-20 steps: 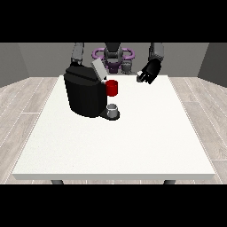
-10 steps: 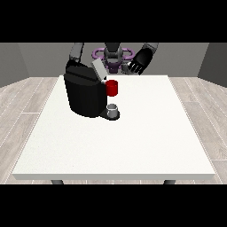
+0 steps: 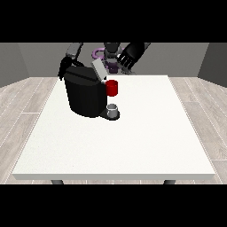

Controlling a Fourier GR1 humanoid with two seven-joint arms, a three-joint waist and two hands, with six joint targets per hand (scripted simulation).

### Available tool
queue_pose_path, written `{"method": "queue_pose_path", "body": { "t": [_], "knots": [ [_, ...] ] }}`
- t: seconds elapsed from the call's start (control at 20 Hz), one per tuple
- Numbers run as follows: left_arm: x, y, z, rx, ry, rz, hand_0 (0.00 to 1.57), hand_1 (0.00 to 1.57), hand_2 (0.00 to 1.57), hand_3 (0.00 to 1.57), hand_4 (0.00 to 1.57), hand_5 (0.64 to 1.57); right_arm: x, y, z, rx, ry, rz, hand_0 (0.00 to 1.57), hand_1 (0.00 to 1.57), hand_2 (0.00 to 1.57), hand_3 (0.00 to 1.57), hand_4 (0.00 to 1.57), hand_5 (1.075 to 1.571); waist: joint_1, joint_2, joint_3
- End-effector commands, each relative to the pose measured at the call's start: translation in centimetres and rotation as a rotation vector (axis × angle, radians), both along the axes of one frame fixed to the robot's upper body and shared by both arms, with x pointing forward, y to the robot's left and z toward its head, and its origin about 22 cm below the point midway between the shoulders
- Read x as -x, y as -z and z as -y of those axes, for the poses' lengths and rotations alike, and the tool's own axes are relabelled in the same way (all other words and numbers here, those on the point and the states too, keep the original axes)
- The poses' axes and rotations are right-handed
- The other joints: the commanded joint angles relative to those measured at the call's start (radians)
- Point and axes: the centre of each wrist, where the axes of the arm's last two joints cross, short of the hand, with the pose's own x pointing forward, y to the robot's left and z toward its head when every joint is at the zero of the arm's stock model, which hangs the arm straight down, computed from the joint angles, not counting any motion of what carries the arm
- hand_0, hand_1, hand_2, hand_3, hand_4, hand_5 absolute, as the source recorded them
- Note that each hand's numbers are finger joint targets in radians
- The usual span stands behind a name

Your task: Insert the coffee pod into the coffee machine and close the lid

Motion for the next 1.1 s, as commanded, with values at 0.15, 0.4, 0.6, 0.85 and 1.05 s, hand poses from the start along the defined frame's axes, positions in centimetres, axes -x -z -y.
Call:
{"method": "queue_pose_path", "body": {
  "t": [0.15,0.4,0.6,0.85,1.05],
  "knots": [
    [-0.5,-4.9,0.4,-0.026,-0.063,0.104,1.23,1.23,1.28,1.25,0.48,1.571,-1.3,-3.0,-0.9,-0.003,-0.028,0.108,0.00,0.00,0.00,0.00,0.26,1.571,-0.071,0.098,0.0001],
    [-0.4,-7.7,-0.1,-0.018,-0.029,0.157,1.27,1.27,1.30,1.26,0.47,1.571,-2.3,-4.0,-0.5,-0.009,0.016,0.111,0.00,0.00,0.00,0.00,0.00,1.571,-0.052,0.157,0.0000],
    [-0.7,-8.1,0.3,-0.021,-0.039,0.143,1.20,1.20,1.29,1.25,0.49,1.571,-2.8,-5.5,-0.9,0.003,-0.022,0.147,0.00,0.00,0.00,0.00,0.12,1.571,-0.084,0.181,0.0001],
    [-0.8,-5.3,0.4,-0.040,0.002,0.125,1.19,1.19,1.26,1.23,0.47,1.571,-3.3,-6.0,1.5,-0.016,0.023,0.117,0.00,0.00,0.00,0.00,0.00,1.571,-0.039,0.160,0.0000],
    [-0.7,-8.5,0.2,-0.034,-0.008,0.168,1.24,1.24,1.29,1.22,0.43,1.571,-3.1,-5.1,-0.8,0.007,0.022,0.158,0.00,0.00,0.00,0.00,0.15,1.571,-0.046,0.213,0.0001]
  ]
}}
